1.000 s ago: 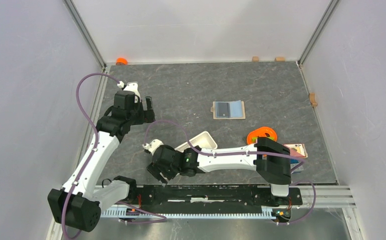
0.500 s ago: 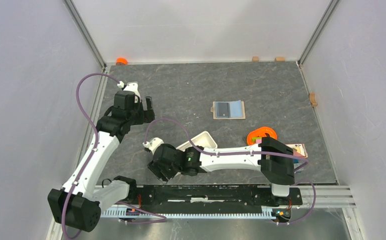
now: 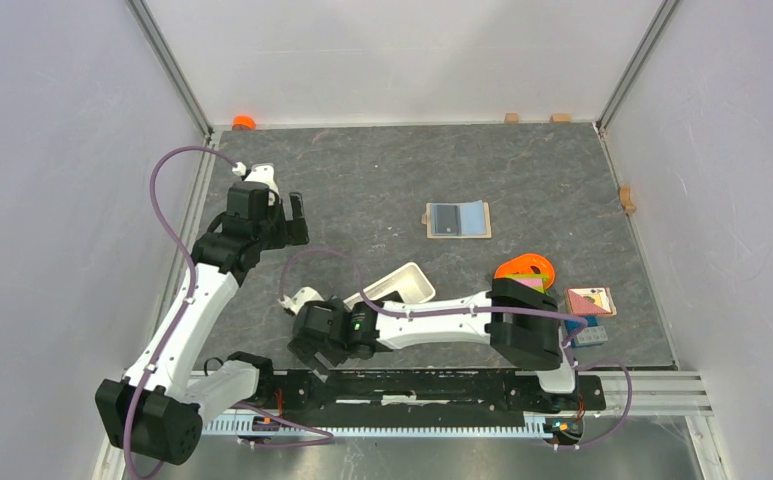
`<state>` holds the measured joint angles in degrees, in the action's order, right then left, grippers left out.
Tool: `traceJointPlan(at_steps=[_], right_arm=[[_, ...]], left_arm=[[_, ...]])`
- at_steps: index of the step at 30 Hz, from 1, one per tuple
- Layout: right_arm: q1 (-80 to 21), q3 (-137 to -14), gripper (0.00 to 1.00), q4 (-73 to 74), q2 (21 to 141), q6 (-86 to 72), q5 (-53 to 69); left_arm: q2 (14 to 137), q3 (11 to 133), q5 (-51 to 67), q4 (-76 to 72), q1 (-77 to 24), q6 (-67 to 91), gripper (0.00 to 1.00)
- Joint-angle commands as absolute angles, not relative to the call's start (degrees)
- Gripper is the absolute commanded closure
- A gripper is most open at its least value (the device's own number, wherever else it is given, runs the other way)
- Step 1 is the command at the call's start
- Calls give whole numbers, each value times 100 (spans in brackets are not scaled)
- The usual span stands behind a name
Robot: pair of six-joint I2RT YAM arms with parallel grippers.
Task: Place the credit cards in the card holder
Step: Pick up the credit card from the storage box.
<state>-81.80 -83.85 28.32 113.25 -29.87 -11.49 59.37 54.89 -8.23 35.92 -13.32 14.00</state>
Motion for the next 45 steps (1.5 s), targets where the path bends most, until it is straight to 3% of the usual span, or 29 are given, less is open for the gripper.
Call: traceJointPlan(at_steps=[1, 13, 28, 39, 45], right_arm=[[-8281, -8831, 2, 3265, 11581, -3158, -1522], [-8603, -9494, 2, 3603, 11760, -2989, -2063], [-8657, -9444, 9, 3482, 11440, -2984, -2103], [-8657, -9387, 21, 3368, 11268, -2974, -2116], [-8657, -9389, 34, 3375, 11259, -2969, -2115]], left_arm=[[5757, 5467, -968, 3427, -1276, 1279, 0], [5703, 5467, -862, 3419, -1117, 1318, 0], [5682, 5449, -805, 3410, -1099, 1327, 0], [5685, 5441, -777, 3401, -1090, 1335, 0], [5682, 5440, -767, 3400, -1090, 1336, 0]])
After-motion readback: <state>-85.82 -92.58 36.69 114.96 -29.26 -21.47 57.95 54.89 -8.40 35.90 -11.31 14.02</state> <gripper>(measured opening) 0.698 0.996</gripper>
